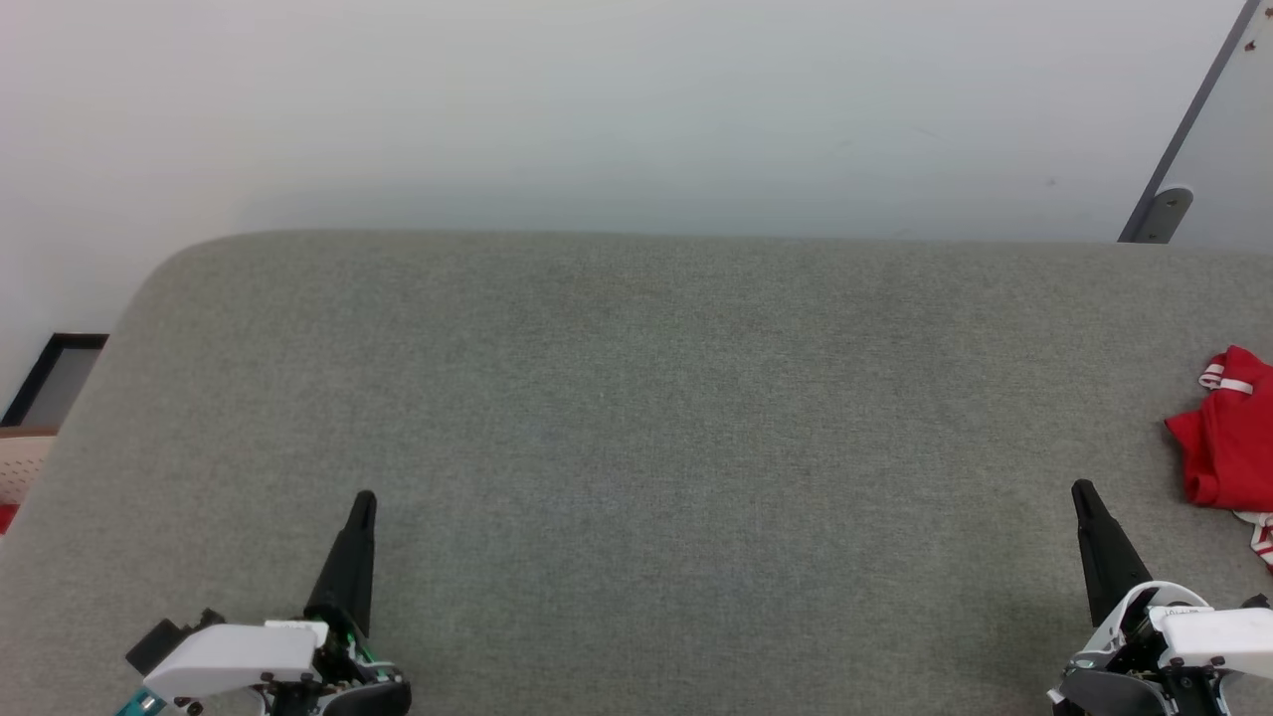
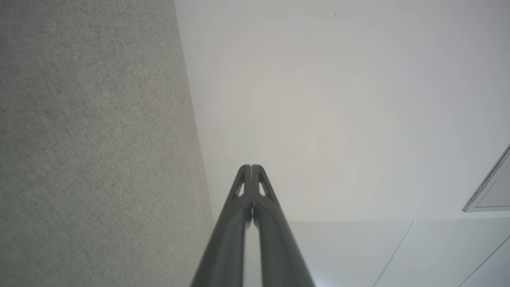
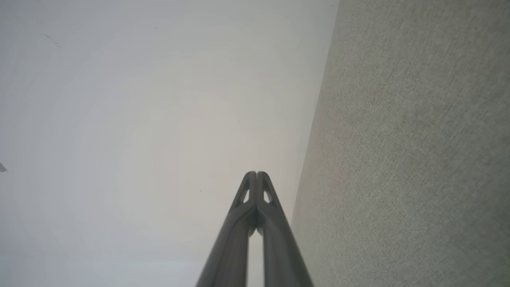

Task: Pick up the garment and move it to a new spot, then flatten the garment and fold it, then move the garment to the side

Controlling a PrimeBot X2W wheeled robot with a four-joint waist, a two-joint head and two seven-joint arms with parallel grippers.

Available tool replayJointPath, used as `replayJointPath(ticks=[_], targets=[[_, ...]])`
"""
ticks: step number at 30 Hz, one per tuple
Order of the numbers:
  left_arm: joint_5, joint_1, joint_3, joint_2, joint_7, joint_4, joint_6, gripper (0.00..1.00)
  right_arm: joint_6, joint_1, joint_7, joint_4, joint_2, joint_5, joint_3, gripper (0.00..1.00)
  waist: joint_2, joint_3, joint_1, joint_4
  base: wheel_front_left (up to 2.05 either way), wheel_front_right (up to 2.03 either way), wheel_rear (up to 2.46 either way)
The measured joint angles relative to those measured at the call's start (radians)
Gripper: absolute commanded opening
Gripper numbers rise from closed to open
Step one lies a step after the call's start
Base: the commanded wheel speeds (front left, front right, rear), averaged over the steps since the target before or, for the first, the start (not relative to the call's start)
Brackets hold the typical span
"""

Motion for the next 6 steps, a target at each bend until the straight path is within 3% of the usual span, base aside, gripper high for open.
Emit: replayJointPath(ticks=[6], targets=[[0.000,0.000,0.000,0.000,0.000,0.000,0.000,0.00,0.000,0.000,0.000,0.000,0.000,0.000,0.000,0.00,0.0000,0.000,0.0000,0.000,0.00,0.00,0.00]])
